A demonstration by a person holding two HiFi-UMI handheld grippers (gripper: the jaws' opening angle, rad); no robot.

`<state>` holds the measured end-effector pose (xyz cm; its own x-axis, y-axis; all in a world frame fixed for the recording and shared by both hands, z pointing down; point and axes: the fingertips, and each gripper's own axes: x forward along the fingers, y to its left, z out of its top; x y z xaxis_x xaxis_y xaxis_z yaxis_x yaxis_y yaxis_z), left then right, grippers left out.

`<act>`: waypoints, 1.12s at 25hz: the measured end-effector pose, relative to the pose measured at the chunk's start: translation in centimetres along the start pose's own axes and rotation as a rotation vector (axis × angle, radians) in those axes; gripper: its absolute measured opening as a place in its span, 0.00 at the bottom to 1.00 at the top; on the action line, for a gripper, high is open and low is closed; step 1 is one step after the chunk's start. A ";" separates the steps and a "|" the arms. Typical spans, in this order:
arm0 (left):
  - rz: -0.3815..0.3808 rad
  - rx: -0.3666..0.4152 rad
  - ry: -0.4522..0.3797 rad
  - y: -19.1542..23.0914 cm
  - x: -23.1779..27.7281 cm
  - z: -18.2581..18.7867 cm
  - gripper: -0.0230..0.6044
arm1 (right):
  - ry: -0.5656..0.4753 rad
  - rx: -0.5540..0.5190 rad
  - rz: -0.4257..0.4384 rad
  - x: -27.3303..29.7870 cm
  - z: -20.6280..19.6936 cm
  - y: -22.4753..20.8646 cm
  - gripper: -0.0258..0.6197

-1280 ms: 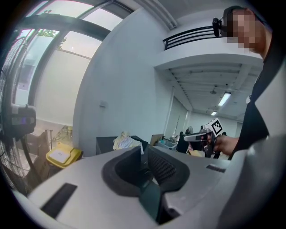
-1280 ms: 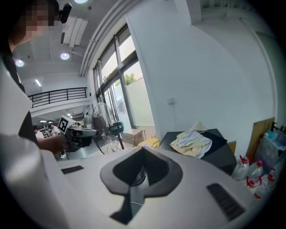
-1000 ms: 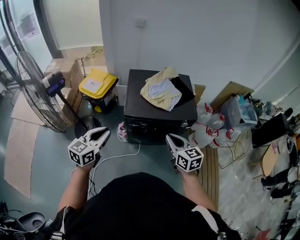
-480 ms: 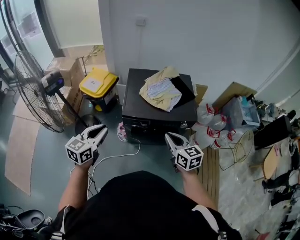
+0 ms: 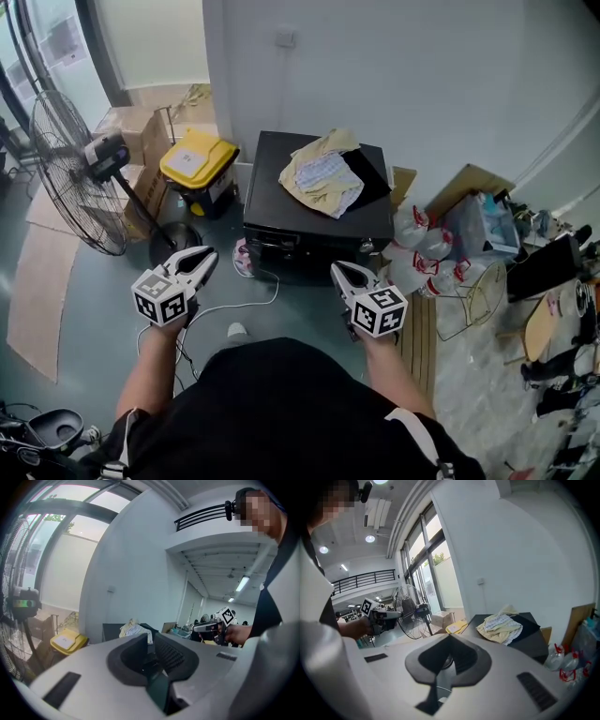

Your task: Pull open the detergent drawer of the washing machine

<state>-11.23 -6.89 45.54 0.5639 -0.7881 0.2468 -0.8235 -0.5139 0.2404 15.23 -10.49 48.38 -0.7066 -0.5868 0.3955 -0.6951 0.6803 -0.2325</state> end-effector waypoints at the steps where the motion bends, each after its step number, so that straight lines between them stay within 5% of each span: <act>1: 0.000 0.001 0.002 -0.1 -0.1 -0.1 0.12 | 0.001 -0.001 -0.001 -0.1 -0.1 0.0 0.04; 28: -0.074 0.013 0.016 0.3 2.3 -0.1 0.12 | -0.020 0.025 -0.065 -0.4 -0.5 -1.3 0.04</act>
<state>-10.14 -8.86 46.24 0.6237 -0.7427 0.2435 -0.7805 -0.5746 0.2463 16.52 -10.92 48.93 -0.6625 -0.6378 0.3928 -0.7421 0.6299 -0.2289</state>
